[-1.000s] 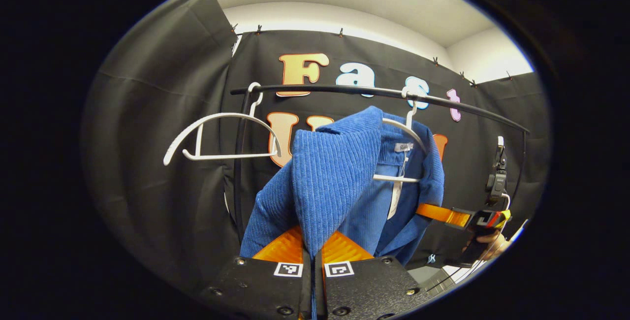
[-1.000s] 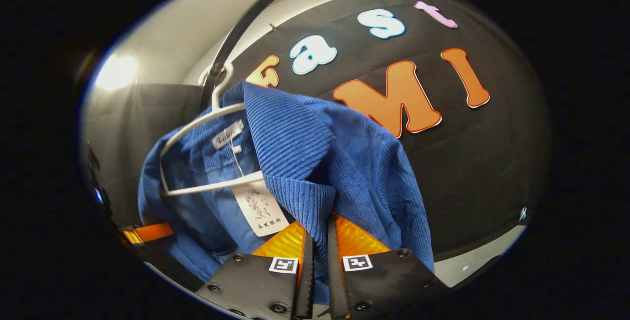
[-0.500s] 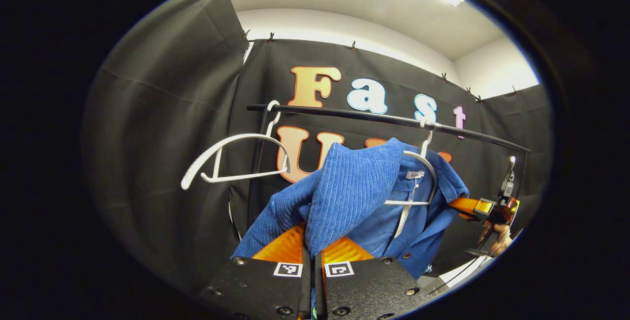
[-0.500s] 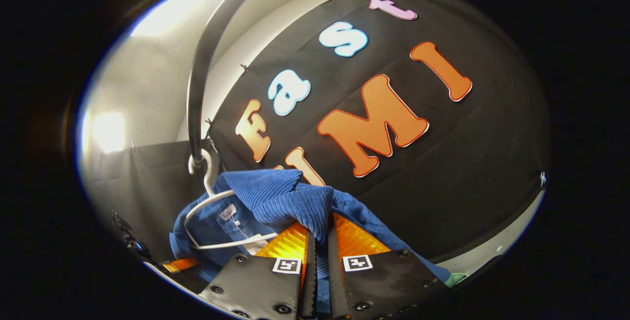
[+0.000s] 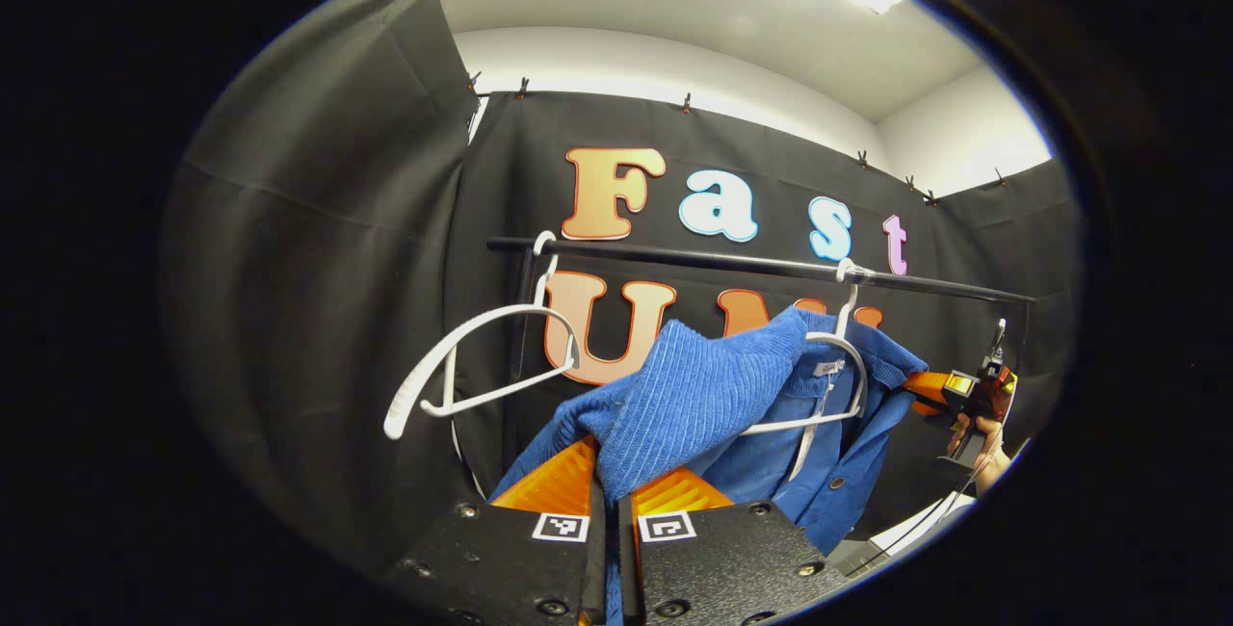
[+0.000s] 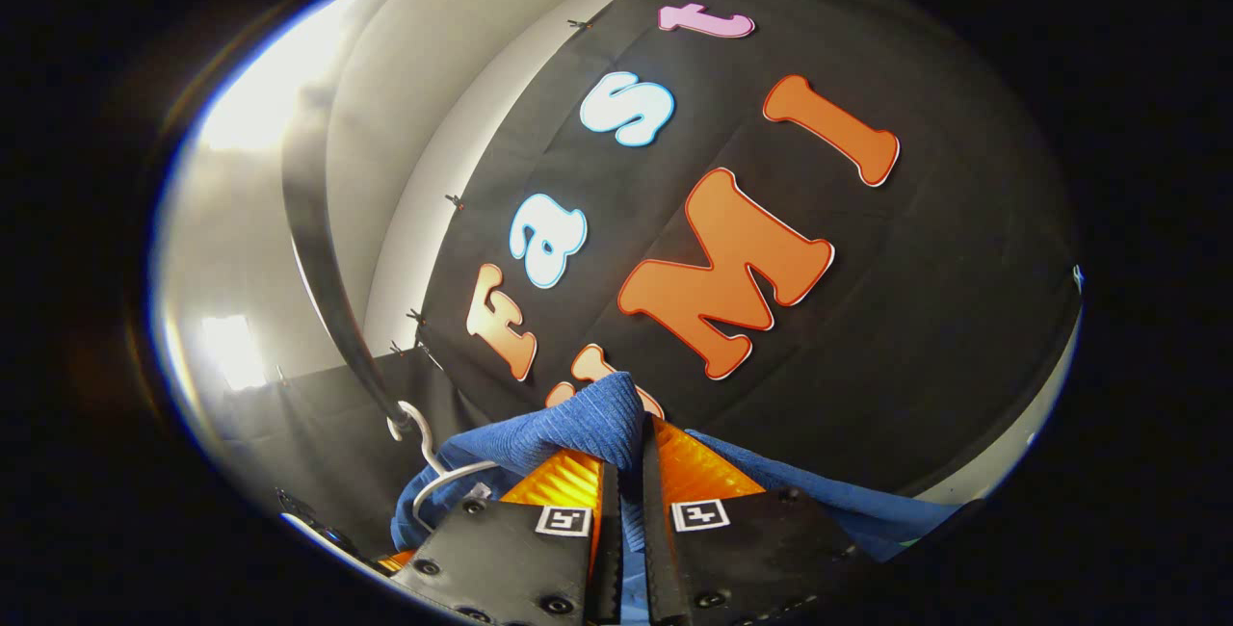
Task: Grasp the clothes on the hanger with both hands and then place them into the laundry hamper below.
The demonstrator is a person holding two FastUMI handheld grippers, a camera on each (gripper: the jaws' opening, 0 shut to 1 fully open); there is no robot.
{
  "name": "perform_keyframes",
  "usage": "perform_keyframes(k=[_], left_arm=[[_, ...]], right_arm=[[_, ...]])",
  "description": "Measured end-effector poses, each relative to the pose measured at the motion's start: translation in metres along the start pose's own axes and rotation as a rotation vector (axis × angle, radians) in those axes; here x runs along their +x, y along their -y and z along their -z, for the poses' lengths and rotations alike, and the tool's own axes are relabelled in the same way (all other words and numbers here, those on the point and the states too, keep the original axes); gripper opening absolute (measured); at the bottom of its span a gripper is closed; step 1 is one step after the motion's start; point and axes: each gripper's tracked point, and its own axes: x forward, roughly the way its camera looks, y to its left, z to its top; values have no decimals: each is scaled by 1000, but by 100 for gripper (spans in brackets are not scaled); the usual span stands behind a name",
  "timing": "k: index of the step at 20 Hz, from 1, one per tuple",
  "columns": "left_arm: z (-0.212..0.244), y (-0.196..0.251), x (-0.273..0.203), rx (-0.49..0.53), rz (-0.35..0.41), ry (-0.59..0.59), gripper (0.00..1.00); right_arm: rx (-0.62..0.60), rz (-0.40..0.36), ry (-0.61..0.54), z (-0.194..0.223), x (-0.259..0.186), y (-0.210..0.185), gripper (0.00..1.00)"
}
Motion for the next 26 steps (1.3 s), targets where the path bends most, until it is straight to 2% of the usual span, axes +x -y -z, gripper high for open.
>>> perform_keyframes(k=[5, 10, 13, 15, 20, 22, 24, 25, 26], left_arm=[[-16, -6, 5, -1, 13, 36, 14], [-20, -8, 5, -16, 18, 50, 12], [-26, -15, 13, -13, 21, 60, 24], [-21, -13, 27, -24, 20, 43, 24], [4, -19, 48, -53, 15, -15, 24], [18, -22, 57, -45, 14, -46, 24], [31, -19, 61, -64, 25, -74, 21], [36, -18, 62, -71, 26, -81, 12], [41, -17, 63, -73, 25, -89, 9]], right_arm=[[33, -9, 32, -21, 10, 3, 17], [31, -5, 41, -33, 19, 10, 17], [37, 5, 38, -35, 23, 17, 17], [35, 24, 31, -33, 27, 26, 17], [39, 72, 9, -29, 36, 46, 18], [18, 118, 12, -30, 38, 63, 18], [18, 145, 3, -26, 40, 72, 18], [13, 155, -1, -23, 39, 77, 18], [4, 168, -4, -22, 36, 81, 18]])
